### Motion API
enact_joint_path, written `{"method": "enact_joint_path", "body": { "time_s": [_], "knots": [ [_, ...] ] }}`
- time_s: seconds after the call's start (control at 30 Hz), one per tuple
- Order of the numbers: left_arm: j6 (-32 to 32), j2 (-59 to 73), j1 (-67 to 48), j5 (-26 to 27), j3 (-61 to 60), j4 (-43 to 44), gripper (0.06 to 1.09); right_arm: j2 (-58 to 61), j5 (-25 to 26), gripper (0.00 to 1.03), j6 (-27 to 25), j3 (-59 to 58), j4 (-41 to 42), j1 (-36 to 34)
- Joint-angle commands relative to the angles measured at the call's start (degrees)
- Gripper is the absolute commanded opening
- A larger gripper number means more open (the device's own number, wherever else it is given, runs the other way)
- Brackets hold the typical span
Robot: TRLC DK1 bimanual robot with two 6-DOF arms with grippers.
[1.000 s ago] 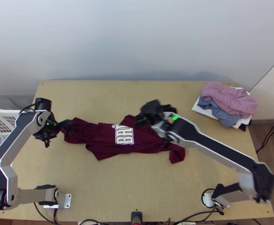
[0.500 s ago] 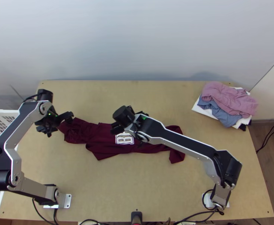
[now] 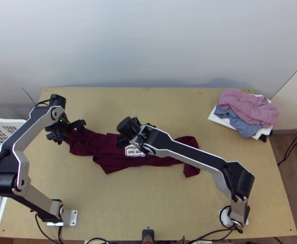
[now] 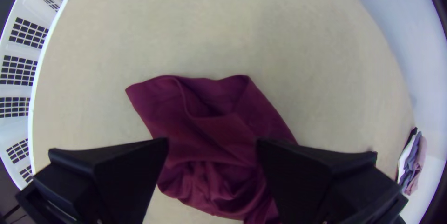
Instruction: Fold the t-shirt
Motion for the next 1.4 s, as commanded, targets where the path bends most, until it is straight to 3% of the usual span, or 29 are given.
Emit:
{"method": "enact_joint_path", "body": {
  "time_s": [0.0, 0.17, 0.37, 0.6, 0.8, 1.37],
  "knots": [
    [-0.6, 3.1, 0.1, -0.3, 1.4, 1.6, 0.89, 2.0, -0.3, 0.93, 0.1, 2.4, -0.6, 0.1],
    [-1.3, 3.1, 0.5, -3.5, 1.0, 5.6, 0.46, 3.0, -0.2, 0.93, 0.0, 3.4, -0.8, 0.0],
    [0.4, 2.9, 0.8, -6.2, -0.7, 8.7, 0.10, 7.2, -0.4, 0.93, -0.2, 7.3, -0.9, -0.4],
    [1.0, 0.5, 0.9, -6.6, -2.9, 9.3, 0.10, 16.0, -2.2, 0.92, -0.5, 17.9, -1.5, 0.9],
    [0.7, -1.0, 1.5, -6.6, -3.6, 9.1, 0.10, 26.8, -4.5, 0.93, -0.3, 32.7, -7.0, 1.8],
    [0.9, -1.7, 2.7, -6.6, -5.1, 8.7, 0.10, 29.6, -9.9, 0.93, -0.7, 34.0, -3.6, 7.5]
  ]
}}
